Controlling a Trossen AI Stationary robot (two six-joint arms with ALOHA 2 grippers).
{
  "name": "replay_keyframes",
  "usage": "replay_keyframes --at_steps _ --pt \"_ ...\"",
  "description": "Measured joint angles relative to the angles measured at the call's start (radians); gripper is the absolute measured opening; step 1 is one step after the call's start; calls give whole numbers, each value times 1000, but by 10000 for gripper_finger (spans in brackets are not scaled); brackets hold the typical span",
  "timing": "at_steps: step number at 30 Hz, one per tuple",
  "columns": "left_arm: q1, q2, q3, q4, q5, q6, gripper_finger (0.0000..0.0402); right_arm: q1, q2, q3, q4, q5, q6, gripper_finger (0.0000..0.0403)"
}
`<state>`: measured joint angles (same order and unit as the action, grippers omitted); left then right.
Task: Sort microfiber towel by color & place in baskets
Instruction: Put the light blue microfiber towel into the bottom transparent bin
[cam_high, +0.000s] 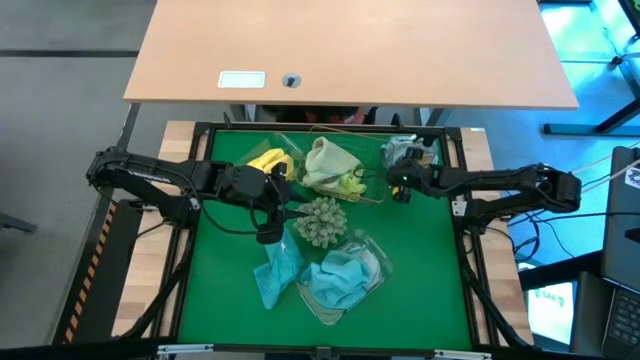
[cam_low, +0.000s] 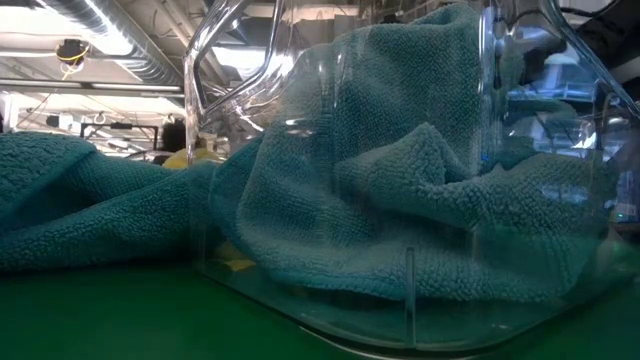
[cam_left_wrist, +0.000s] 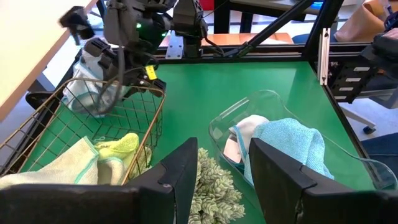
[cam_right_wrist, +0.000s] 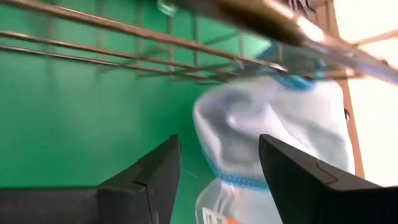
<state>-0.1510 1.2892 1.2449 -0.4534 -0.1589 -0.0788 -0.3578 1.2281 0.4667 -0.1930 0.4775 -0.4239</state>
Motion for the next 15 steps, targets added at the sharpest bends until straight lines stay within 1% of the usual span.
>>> replay_keyframes --at_steps 5,11,15 --pt "0 0 0 0 0 0 140 -44 12 -2 27 0 -1 218" --pt "0 0 0 0 0 -14 140 -57 13 -2 36 -1 -23 217" --pt "0 0 0 0 0 -24 140 -56 13 -3 36 -40 -24 198"
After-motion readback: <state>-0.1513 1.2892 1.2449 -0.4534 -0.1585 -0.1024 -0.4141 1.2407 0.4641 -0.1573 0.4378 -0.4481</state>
